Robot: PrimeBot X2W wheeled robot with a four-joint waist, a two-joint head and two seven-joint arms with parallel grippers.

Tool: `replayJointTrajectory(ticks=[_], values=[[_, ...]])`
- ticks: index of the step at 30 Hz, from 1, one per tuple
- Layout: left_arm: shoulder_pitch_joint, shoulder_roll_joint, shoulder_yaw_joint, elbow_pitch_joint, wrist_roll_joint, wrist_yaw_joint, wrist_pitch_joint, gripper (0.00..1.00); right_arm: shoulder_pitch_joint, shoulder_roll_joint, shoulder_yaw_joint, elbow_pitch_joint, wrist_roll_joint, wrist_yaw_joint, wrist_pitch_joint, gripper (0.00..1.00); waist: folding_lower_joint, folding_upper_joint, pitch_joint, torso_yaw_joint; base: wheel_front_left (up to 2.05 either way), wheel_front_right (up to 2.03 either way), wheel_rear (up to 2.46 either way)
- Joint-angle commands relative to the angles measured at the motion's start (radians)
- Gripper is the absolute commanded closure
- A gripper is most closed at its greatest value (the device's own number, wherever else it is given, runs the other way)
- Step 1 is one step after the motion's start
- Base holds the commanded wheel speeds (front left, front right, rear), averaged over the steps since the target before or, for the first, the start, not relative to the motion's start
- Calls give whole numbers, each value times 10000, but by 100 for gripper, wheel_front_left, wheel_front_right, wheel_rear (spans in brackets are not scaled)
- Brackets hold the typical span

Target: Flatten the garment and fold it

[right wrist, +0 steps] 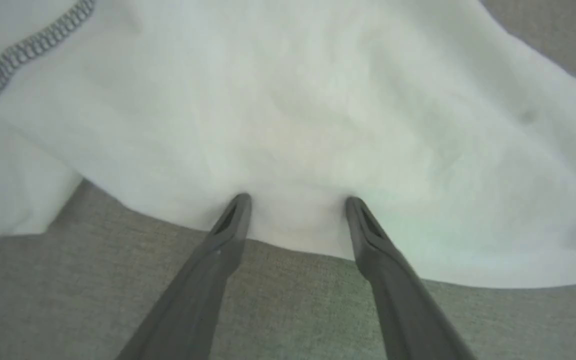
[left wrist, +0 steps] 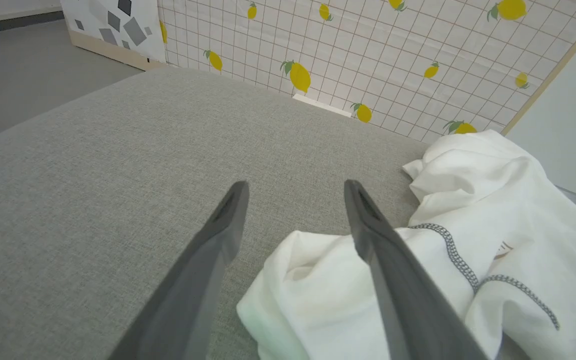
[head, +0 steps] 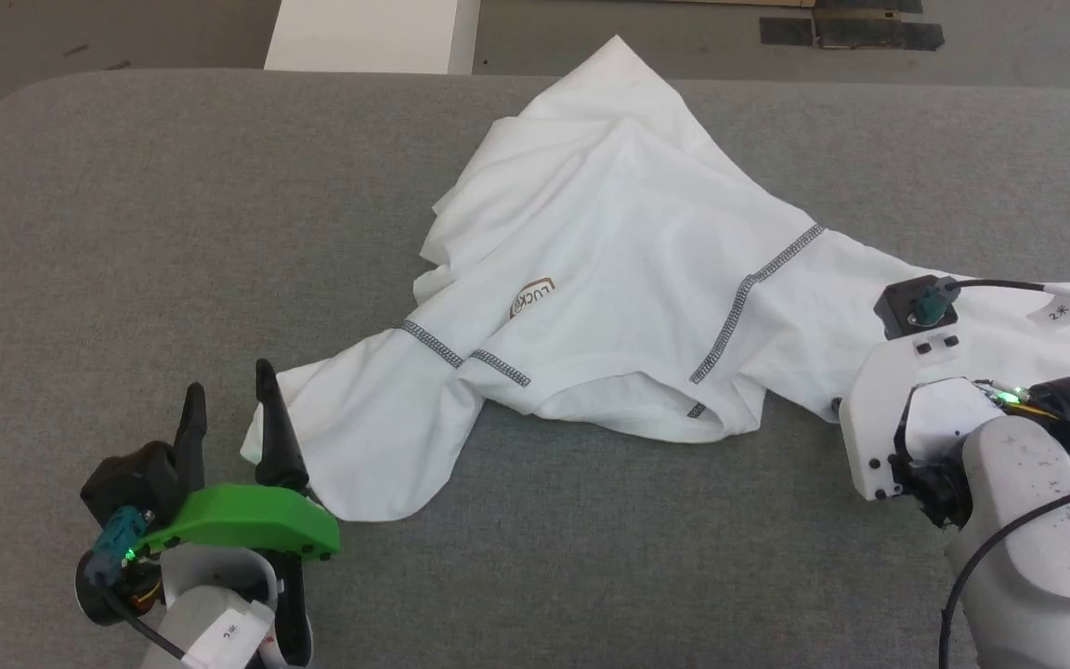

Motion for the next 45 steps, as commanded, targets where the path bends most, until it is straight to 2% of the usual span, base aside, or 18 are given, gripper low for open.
replayJointTrajectory(ticks=[1, 7, 12, 14, 17, 18, 19, 20, 24, 29, 32, 36, 39, 40, 41, 42, 45], values=[[-165, 69, 0, 44, 35, -56, 11, 0, 279, -19, 105, 475, 175, -15, 18, 100, 1, 0, -3, 3, 0, 0, 0], [-160, 96, -89, 217, 2, -98, 75, 0, 624, -837, -475, -54, 1066, -15, -180, 100, 1, 0, -224, 7, 0, 0, 0], [-61, 136, -77, 256, -53, -80, 96, 0, 1524, -1731, -1616, -760, 1268, -15, 241, 100, 1, 0, -386, -99, 0, 0, 0], [-30, 155, -78, 254, -71, -64, 130, 0, 1780, -1858, -2189, -1015, 1164, -15, 310, 100, 1, 0, -420, -158, 0, 0, 0], [-17, 181, -119, 208, -65, -33, 212, 0, 1999, -1710, -2891, -1346, 993, -15, 241, 100, 1, 0, -439, -221, 0, 0, 0], [-14, 188, -131, 196, -71, -27, 247, 0, 2011, -1581, -3063, -1472, 1010, -15, 125, 90, 1, 0, -445, -234, 0, 0, 0], [-15, 189, -140, 177, -92, -18, 300, 0, 2005, -1392, -3259, -1652, 1064, -15, -62, 52, 1, 0, -442, -245, 0, 0, 0], [-17, 197, -146, 162, -99, -9, 330, 0, 1997, -1236, -3400, -1806, 1112, -15, -225, 0, 1, 0, -446, -254, 0, 0, 0], [45, 222, -214, 140, -190, 73, 747, 0, 1896, -396, -4131, -2691, 1669, -15, -1316, 0, 1, 0, -526, -292, 0, 0, 0], [211, 275, -570, 176, -543, 53, 2189, 0, 2286, 543, -4871, -3857, 2110, -15, -2802, 0, 1, 0, -720, -325, 0, 0, 0], [124, 435, -851, 290, -651, 151, 3394, 0, 2742, 776, -4859, -4142, 2136, -15, -3072, 0, 1, 0, -750, -363, 0, 0, 0], [-418, 1037, -1077, 966, -179, 686, 4788, 0, 3098, 898, -4573, -4266, 2232, -15, -3185, 0, 1, 0, -737, -460, 0, 0, 0], [-775, 1143, -1137, 1648, -396, 639, 5683, 0, 3167, 929, -4292, -4317, 2311, -15, -3248, 0, 1, 0, -703, -603, 0, 0, 0], [-888, 1130, -1124, 1767, -486, 554, 5751, 35, 3178, 934, -4236, -4326, 2325, -15, -3266, 0, 1, 0, -686, -628, 0, 0, 0], [-1027, 1131, -1138, 1894, -570, 398, 5788, 87, 3190, 938, -4168, -4332, 2351, -15, -3292, 0, 1, 0, -653, -658, 0, 0, 0], [-1148, 1062, -1055, 1960, -729, 293, 5743, 100, 3205, 940, -4115, -4323, 2400, -15, -3313, 0, 1, 0, -623, -672, 0, 0, 0], [-1655, 1056, -607, 2238, -1023, 164, 5288, 100, 3244, 942, -3964, -4254, 2472, -15, -3406, 0, 1, 0, -530, -699, 0, 0, 0]])
